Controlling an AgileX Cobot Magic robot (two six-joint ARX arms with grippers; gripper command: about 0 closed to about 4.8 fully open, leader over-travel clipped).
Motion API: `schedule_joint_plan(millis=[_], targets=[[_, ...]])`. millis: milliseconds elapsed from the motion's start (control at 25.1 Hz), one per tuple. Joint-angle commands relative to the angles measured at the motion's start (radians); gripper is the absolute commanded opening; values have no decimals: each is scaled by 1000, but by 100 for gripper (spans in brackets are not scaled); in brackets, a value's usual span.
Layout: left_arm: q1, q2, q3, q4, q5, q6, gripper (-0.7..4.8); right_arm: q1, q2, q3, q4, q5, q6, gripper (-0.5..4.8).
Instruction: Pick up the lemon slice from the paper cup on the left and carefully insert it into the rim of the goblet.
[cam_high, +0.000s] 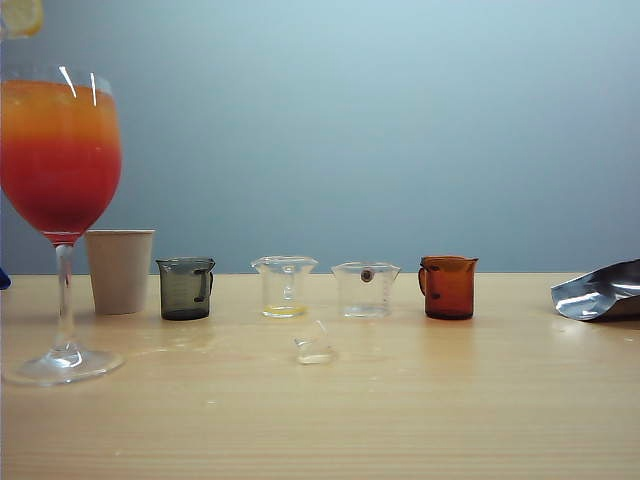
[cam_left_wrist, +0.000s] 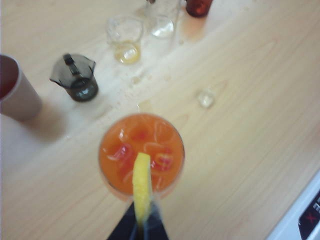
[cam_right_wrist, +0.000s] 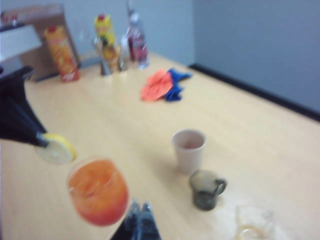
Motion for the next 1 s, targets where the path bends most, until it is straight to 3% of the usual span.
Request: schedule_joint_plan(millis=[40, 398, 598, 996], targets=[[-1, -3, 4, -14, -11, 9, -6, 26, 29, 29, -22, -49, -11, -6], [-1, -2, 2, -15, -38, 36, -6, 61, 54, 30, 8, -50, -11, -6], [-1, 6, -3, 11, -38, 36, -6, 64, 57, 30, 4, -121, -5, -6], [-14, 67, -5, 34, -34, 35, -6, 87, 57, 30, 10, -119, -4, -6]])
